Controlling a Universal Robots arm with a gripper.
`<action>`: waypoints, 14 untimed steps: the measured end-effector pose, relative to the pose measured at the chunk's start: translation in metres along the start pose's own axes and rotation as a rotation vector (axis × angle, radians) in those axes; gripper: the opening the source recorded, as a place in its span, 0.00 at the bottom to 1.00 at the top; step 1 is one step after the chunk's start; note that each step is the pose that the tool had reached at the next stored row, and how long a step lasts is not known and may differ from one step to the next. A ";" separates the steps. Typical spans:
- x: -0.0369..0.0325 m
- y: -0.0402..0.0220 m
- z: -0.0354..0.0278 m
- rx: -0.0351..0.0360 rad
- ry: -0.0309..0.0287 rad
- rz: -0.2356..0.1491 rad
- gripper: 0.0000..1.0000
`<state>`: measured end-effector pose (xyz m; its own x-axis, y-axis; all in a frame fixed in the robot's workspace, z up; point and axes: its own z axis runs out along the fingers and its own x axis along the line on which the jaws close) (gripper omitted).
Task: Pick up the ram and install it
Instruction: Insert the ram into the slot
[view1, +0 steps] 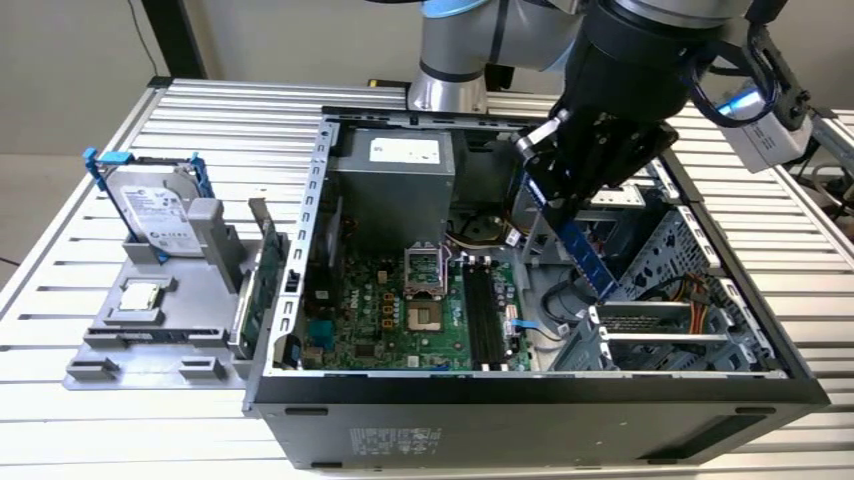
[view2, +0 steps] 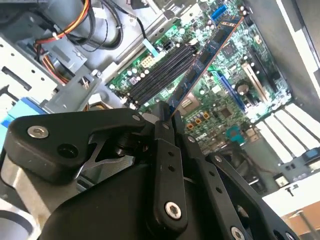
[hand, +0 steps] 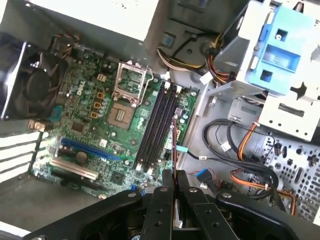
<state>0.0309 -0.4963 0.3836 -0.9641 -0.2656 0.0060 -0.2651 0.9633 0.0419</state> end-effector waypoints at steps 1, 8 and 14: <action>0.0000 0.0000 0.0001 0.0000 -0.0008 0.019 0.00; 0.0000 0.0000 0.0007 -0.0007 -0.0060 0.145 0.00; -0.0001 0.0002 0.0014 -0.0016 -0.0099 0.237 0.00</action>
<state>0.0309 -0.4960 0.3822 -0.9995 -0.0319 0.0060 -0.0316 0.9986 0.0422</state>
